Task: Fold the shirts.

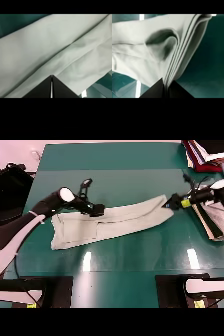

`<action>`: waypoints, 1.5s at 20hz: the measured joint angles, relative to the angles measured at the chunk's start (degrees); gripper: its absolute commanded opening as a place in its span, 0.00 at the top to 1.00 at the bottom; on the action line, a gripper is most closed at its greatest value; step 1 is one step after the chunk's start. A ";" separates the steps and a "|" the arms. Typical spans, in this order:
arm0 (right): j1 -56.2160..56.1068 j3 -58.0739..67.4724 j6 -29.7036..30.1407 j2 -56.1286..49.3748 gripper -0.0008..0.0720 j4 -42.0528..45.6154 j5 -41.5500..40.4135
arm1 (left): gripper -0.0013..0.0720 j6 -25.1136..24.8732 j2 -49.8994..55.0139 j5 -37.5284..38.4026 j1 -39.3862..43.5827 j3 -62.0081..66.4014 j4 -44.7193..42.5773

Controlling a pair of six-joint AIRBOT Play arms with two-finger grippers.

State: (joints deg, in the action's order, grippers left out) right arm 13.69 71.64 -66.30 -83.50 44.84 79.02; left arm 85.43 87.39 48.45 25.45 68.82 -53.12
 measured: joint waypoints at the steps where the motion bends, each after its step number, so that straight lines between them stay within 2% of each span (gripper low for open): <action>1: -1.27 1.88 -0.83 1.84 0.97 -0.15 0.31 | 0.95 0.02 1.70 -0.26 1.11 1.07 0.28; 9: -14.58 14.71 -8.81 9.94 0.96 -0.31 1.14 | 0.95 0.72 10.84 -1.42 6.49 7.85 1.07; 14: -22.29 19.02 -11.45 10.58 0.96 -0.26 -0.02 | 0.95 1.49 12.17 -0.85 6.93 9.53 0.83; 18: -26.45 20.59 -12.68 10.71 0.96 -0.28 -1.29 | 0.95 1.46 10.27 3.37 6.19 14.19 -0.85; 22: -29.88 21.05 -13.38 10.71 0.96 -0.26 -2.95 | 0.95 1.73 4.24 8.59 1.44 16.52 -7.52; 26: -36.30 21.16 -14.01 9.66 0.96 -0.28 -7.32 | 0.95 2.43 -5.22 13.00 -8.02 17.18 -15.93; 30: -48.74 21.18 -14.27 4.11 0.95 -0.37 -17.40 | 0.95 2.60 -15.13 14.75 -18.80 17.38 -21.33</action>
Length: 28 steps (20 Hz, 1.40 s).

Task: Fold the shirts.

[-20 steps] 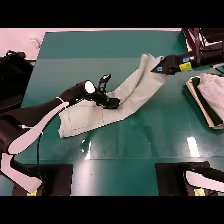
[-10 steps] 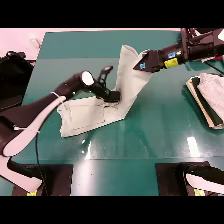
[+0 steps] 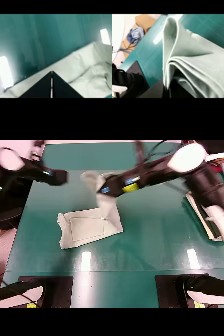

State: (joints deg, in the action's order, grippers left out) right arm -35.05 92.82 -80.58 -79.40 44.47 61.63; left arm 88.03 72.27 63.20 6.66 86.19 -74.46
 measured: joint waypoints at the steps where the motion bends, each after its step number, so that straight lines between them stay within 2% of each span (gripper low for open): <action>1: -3.34 0.02 -0.04 -2.08 0.72 -0.02 -3.69 | 0.95 0.00 -2.08 0.31 -2.47 0.00 -0.85; 2: -6.82 0.02 -0.04 -4.55 0.41 -0.20 -8.02 | 0.95 0.02 -3.89 0.48 -4.74 0.00 -1.53; 3: -9.73 0.02 -0.02 -6.93 0.32 -0.26 -12.04 | 0.95 0.02 -5.27 0.74 -6.47 0.02 -1.99; 5: -14.19 0.22 -0.04 -11.52 0.34 -1.09 -18.08 | 0.95 0.00 -7.13 1.57 -8.83 0.02 -2.32; 6: -15.37 0.63 -0.04 -13.27 0.40 -1.49 -19.50 | 0.95 0.00 -7.67 2.12 -9.60 0.02 -2.51; 11: -11.06 -2.45 0.09 -12.85 0.40 2.34 -15.54 | 0.95 0.00 -8.87 3.93 -11.26 0.02 -2.38; 12: -8.35 -4.94 0.09 -11.32 0.32 3.45 -13.84 | 0.95 -0.11 -8.96 4.31 -11.39 0.02 -2.10; 13: -5.40 -7.61 0.09 -9.90 0.11 4.42 -11.96 | 0.95 -0.31 -9.05 4.59 -11.41 0.02 -1.60; 14: -2.08 -10.43 0.09 -8.79 0.02 5.42 -9.77 | 0.95 -0.55 -9.07 4.79 -11.47 0.02 -0.94; 17: 9.03 -18.34 -0.35 -7.23 0.04 5.86 -4.00 | 0.95 -1.09 -9.11 5.05 -11.58 0.02 1.57; 18: 11.98 -20.20 -0.52 -7.58 0.09 5.01 -2.60 | 0.95 -1.20 -9.11 5.01 -11.58 0.02 2.49; 20: 16.26 -22.82 -0.70 -9.62 0.10 2.21 -1.14 | 0.95 -1.36 -9.14 4.92 -11.58 0.02 4.00; 23: 17.14 -22.91 0.15 -14.62 0.10 -2.89 0.28 | 0.95 -1.51 -9.14 4.68 -11.58 0.02 5.14; 25: 15.02 -20.37 0.81 -18.93 0.15 -6.10 0.63 | 0.95 -1.53 -9.14 4.59 -11.58 0.02 5.60; 27: 12.44 -16.96 1.18 -22.99 0.46 -8.85 0.92 | 0.95 -1.53 -9.14 4.66 -11.58 0.02 6.14; 28: 11.04 -14.91 1.25 -25.16 0.69 -10.03 0.81 | 0.95 -1.53 -9.14 4.79 -11.61 0.02 6.54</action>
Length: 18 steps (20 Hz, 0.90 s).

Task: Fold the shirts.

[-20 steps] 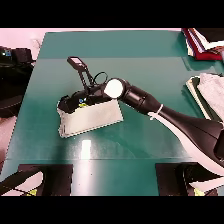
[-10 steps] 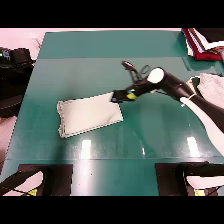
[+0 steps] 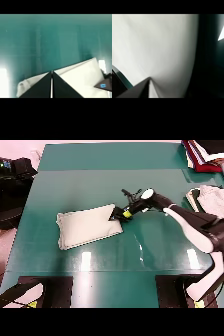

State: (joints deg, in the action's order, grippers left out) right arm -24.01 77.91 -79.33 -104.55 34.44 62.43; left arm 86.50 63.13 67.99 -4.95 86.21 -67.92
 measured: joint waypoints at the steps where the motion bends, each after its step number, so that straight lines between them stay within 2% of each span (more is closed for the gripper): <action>1: -1.29 1.95 0.26 -1.68 0.95 -0.59 -0.33 | 0.95 0.00 0.00 0.04 0.02 0.00 0.59; 5: -3.74 9.35 0.66 -4.66 0.97 -0.83 -3.02 | 0.95 -0.37 0.00 0.02 2.29 0.00 2.49; 8: 0.15 14.60 -0.50 -2.84 0.97 5.07 -3.98 | 0.95 -0.81 0.00 -1.22 7.13 0.00 2.99; 14: 20.37 20.85 -2.71 5.66 0.97 17.57 -0.57 | 0.95 -1.01 0.00 -4.35 15.78 0.00 3.32; 18: 36.83 23.28 -3.04 9.62 0.97 21.00 0.52 | 0.95 -1.03 0.00 -4.92 18.56 0.00 3.93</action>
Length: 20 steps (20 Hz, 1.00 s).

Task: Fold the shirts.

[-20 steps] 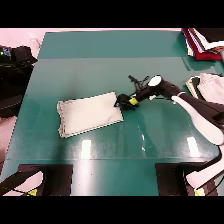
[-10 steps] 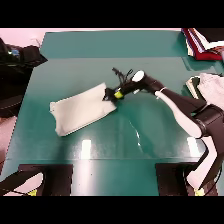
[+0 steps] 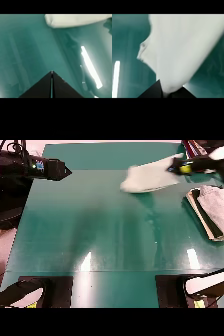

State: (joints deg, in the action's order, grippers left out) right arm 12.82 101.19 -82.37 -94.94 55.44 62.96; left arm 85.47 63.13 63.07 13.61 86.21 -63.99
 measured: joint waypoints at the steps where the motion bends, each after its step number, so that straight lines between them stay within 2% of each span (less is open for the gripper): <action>1: 3.96 0.57 0.00 0.44 0.97 0.48 0.20 | 0.95 0.02 0.00 0.00 0.28 0.00 0.15; 5: 15.69 1.55 -0.07 1.22 0.97 1.11 -0.92 | 0.95 0.37 0.00 0.76 0.83 0.00 1.22; 8: 20.50 1.86 -0.07 1.44 0.97 1.07 -3.21 | 0.95 1.29 0.00 1.33 0.98 0.00 1.57; 13: 23.30 6.73 0.85 1.49 0.97 -0.81 -5.31 | 0.95 2.34 0.00 2.03 1.05 0.00 1.79; 17: 24.06 13.70 1.53 2.08 0.96 -1.38 -4.00 | 0.95 2.58 0.00 2.58 1.05 0.00 1.90; 20: 24.96 13.55 1.70 4.92 0.97 -1.49 -3.54 | 0.95 2.58 0.00 3.23 1.05 0.00 1.92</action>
State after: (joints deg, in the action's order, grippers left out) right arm 37.78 114.74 -80.66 -90.02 53.95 59.42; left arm 88.05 63.13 66.30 14.66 86.21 -62.06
